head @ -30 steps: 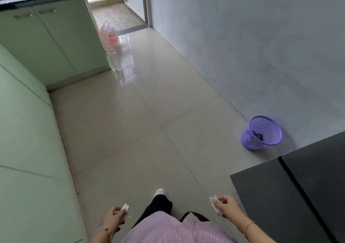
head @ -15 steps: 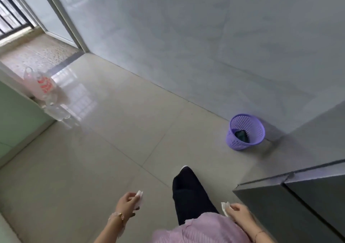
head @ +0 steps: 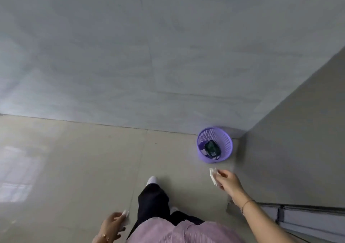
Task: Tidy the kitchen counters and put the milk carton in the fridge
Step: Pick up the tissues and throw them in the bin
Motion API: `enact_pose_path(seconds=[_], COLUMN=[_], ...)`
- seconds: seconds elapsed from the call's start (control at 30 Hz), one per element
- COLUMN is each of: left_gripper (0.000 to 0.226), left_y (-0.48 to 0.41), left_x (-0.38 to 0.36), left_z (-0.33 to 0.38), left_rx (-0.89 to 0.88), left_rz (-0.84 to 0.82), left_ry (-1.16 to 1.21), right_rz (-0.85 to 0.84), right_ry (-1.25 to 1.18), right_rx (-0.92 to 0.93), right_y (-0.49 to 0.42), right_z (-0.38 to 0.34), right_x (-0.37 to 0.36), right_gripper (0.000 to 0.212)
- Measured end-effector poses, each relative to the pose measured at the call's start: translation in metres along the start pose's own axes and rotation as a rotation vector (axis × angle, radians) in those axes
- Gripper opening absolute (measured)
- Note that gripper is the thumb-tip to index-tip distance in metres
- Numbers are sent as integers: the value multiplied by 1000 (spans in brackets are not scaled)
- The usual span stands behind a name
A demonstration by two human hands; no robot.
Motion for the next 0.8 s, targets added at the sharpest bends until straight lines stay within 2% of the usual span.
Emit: enact_pose_path(seconds=[0.1,0.27,0.43,0.5,0.6,0.73,0.8], left_gripper=[15,12,17,17,14,9,16], left_y=[-58,-128,-171,-182,-194,-214,-227], left_x=[-22,-96,-179,-214,-261,-308,-331], left_z=[84,230,337,363,381,370,358], left_rx=[-89,-282,-444,-486,-496,-420,-374], left_rz=[-105,-371,-650,-728,-820,-892,-907], left_ry=[-77,-252,-587,-663,-731,-755,-742], right_rz=[49,197,368,412,457,500,513], right_ry=[-150,-416,-686,-722,-791,-858,-904], right_rx=[-18,-82,-188,-234,-322,-424,-459], right_y=[-11,-35,-48,-57,-75,-104,-125], right_z=[-16,-40,-51,-54,-48,-34,-23], right_x=[9,24,21,17,8,-2,-4], right_gripper=[29,28,31,35,23,16,20])
Point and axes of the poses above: each hand's wrist, its own y-axis away from the middle knuckle, its own x-axis out of the back of the hand, z = x × y, the point moved 6 cm from there along -y, towards the middle knuckle, and after that the axes turned 11 degrees about -x, right-handed, at the moved point
